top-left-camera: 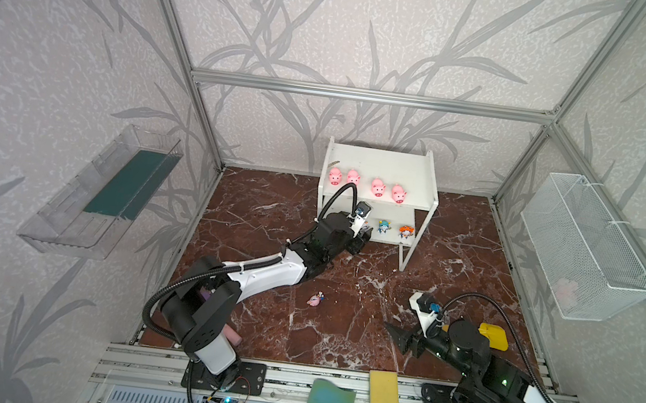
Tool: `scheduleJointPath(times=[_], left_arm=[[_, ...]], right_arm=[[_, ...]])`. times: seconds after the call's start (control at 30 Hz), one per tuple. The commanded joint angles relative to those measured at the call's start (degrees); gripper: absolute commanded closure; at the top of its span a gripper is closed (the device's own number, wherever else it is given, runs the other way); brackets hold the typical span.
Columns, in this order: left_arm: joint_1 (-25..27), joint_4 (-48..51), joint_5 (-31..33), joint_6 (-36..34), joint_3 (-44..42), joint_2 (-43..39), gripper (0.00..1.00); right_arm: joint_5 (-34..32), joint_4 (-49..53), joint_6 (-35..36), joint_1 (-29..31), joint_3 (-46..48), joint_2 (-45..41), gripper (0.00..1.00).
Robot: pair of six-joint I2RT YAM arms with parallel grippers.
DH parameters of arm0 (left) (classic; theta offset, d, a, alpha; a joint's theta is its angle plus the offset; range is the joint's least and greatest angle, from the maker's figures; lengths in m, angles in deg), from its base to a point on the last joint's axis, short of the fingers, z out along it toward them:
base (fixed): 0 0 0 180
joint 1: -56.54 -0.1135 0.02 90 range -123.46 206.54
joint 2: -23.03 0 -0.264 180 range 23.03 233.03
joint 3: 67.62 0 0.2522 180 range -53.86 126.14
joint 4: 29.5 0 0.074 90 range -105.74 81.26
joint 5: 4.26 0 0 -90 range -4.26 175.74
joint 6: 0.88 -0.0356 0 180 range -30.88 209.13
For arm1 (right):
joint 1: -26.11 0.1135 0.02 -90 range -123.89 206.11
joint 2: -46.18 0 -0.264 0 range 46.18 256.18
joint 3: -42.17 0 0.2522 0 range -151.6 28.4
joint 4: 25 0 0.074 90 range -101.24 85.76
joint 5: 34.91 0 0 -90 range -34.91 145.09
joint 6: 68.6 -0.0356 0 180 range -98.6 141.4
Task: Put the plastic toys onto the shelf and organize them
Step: 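Set the white figurine on the lower shelf tier and open the left gripper, then move the right gripper over the pink figurine while the left draws back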
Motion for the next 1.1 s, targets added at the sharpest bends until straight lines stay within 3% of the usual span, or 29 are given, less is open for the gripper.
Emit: scheduleJointPath(times=[0.0, 0.23, 0.33, 0.7, 1.07], left_arm=[[-0.27, -1.34, 1.11, -0.52, -0.75, -1.59, 0.27], [-0.29, -1.04, 2.6, -0.42, -3.61, -4.45, 0.19], [-0.33, -0.84, 2.9, -0.08, -4.97, -6.32, 0.01], [0.09, 4.67, 3.12, 4.69, -12.99, -20.17, 0.01], [2.35, 22.88, 8.1, 13.34, -22.76, -43.19, 0.01]], right_arm=[[-0.1, -2.0, -0.17, 0.28, -0.68, 0.66, 0.13], [0.43, -3.24, 0.04, 0.35, -0.95, 1.71, 0.13], [0.61, -3.8, 0.18, 0.36, -1.19, 2.64, 0.13], [0.79, -8.78, -1.51, 0.32, -2.97, 13.6, 0.12], [6.71, -21.3, -1.25, 2.58, -6.43, 33.7, 0.05]])
